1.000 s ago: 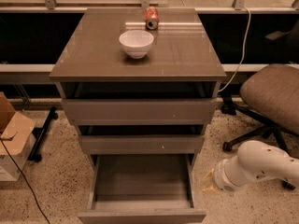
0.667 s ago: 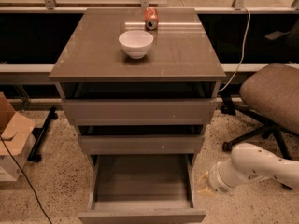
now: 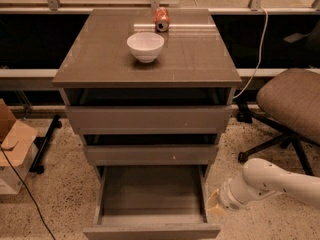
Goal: Close bottom drawer
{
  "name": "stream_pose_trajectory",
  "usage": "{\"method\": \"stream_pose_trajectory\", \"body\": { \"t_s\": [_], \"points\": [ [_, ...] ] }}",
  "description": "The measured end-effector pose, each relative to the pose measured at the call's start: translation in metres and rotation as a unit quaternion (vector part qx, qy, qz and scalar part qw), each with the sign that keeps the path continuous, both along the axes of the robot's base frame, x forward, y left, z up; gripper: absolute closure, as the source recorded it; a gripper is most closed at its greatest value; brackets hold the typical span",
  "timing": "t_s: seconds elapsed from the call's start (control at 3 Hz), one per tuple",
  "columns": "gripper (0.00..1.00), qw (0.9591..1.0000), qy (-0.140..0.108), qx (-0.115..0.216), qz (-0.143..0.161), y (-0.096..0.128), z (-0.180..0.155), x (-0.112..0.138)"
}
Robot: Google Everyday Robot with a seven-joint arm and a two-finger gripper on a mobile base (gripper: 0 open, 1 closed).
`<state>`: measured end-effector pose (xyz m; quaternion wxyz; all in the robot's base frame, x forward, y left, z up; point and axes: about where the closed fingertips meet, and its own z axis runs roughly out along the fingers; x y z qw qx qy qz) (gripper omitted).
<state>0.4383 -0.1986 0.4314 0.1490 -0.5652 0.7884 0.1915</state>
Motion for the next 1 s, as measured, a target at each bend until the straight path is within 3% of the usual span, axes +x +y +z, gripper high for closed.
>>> {"method": "stream_pose_trajectory", "body": {
  "t_s": [1.0],
  "points": [
    [1.00, 0.9991, 0.033, 0.025, -0.003, 0.008, -0.060, -0.006]
  ]
}}
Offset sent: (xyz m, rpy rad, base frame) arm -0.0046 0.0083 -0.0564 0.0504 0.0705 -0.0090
